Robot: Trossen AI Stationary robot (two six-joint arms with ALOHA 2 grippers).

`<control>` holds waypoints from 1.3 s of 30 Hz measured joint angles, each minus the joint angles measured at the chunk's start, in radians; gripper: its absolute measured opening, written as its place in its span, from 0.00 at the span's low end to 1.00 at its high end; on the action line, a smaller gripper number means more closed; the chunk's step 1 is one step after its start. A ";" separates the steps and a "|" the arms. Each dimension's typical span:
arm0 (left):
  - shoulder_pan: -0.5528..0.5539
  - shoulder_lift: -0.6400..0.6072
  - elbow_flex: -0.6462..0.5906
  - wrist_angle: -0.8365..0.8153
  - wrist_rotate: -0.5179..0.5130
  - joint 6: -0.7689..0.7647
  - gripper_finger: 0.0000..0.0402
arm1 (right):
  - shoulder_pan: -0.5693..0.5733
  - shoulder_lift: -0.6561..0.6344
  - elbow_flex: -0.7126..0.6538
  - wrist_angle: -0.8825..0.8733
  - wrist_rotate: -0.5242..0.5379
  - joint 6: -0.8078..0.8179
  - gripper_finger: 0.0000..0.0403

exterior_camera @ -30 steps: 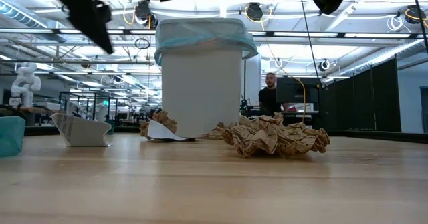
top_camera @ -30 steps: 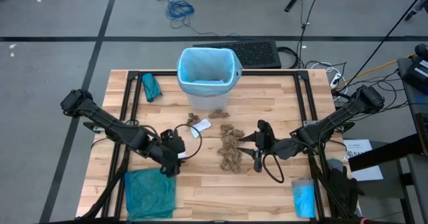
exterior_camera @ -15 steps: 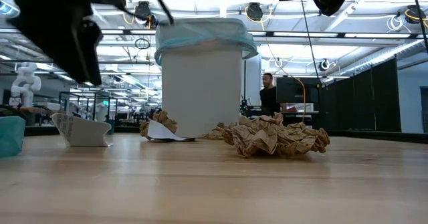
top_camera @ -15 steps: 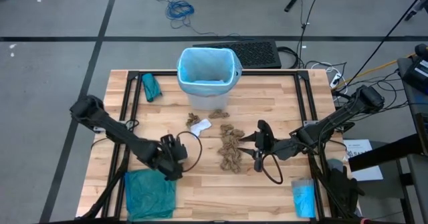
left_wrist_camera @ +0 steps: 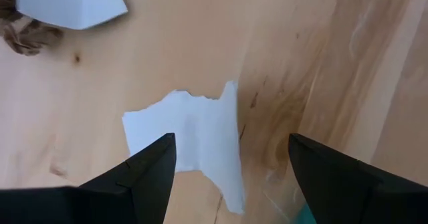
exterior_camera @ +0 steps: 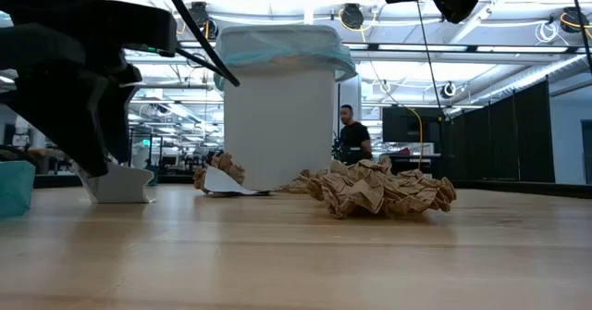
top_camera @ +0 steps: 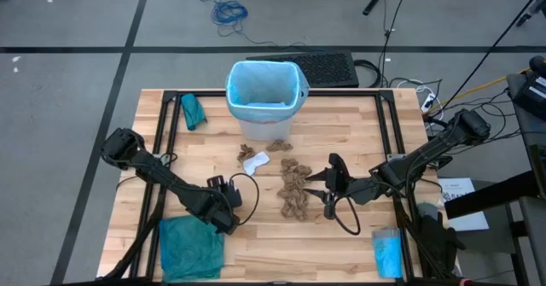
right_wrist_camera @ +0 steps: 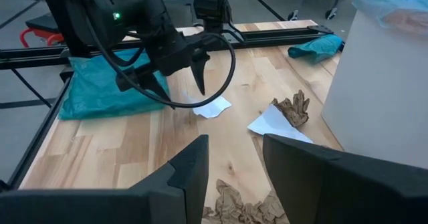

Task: Place trash/remove bag and relplace
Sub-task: Put the white paper into the blue trash bag inside the white trash bin

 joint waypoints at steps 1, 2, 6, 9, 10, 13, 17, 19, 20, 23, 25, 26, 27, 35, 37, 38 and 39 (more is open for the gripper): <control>0.000 0.000 0.000 -0.001 -0.004 -0.006 0.68 | 0.000 0.000 0.000 0.000 0.000 0.000 0.33; 0.000 0.000 0.000 -0.001 -0.007 -0.009 0.66 | 0.000 0.000 0.000 0.000 0.000 0.000 0.33; 0.000 0.000 0.000 -0.001 -0.010 -0.010 0.55 | 0.000 0.000 0.000 0.000 0.000 0.000 0.33; 0.000 0.000 0.000 -0.002 -0.011 -0.010 0.47 | 0.000 0.000 0.000 0.000 0.000 0.000 0.33; 0.000 0.000 0.000 -0.002 -0.011 -0.009 0.44 | 0.000 0.000 0.000 0.000 0.000 0.000 0.33; 0.000 0.000 0.000 -0.003 -0.015 0.008 0.39 | 0.000 0.000 0.000 0.000 0.000 0.000 0.33; 0.000 0.000 0.000 -0.003 -0.017 0.014 0.35 | 0.000 0.000 0.000 -0.001 0.000 0.000 0.33; 0.000 0.000 0.000 -0.003 -0.017 0.014 0.34 | 0.000 0.000 0.000 -0.001 0.000 0.000 0.33; 0.000 0.000 0.000 -0.003 -0.017 0.014 0.34 | 0.000 0.000 0.000 -0.001 0.000 0.000 0.33; -0.001 0.001 0.000 -0.001 -0.017 0.014 0.34 | 0.000 0.000 0.000 -0.001 0.000 0.000 0.33; -0.001 0.007 0.000 0.000 -0.017 0.014 0.34 | 0.000 0.000 0.000 -0.001 0.000 0.000 0.33; -0.001 0.014 0.000 0.000 -0.017 0.014 0.34 | 0.000 0.000 0.000 -0.001 0.000 0.000 0.33; -0.001 0.022 0.000 0.000 -0.017 0.015 0.34 | 0.000 0.000 0.000 -0.001 0.000 0.000 0.33; -0.001 0.082 0.000 -0.001 -0.026 0.006 0.34 | 0.001 0.000 0.000 -0.014 0.000 0.027 0.33; -0.001 0.082 0.000 -0.001 -0.030 -0.007 0.32 | 0.007 0.000 0.000 -0.018 0.000 0.031 0.33; -0.001 0.082 0.000 0.000 -0.030 -0.010 0.30 | 0.009 0.000 0.000 -0.018 0.000 0.031 0.33; 0.000 0.078 0.000 -0.001 -0.031 -0.010 0.28 | 0.012 0.000 0.000 -0.017 0.000 0.031 0.33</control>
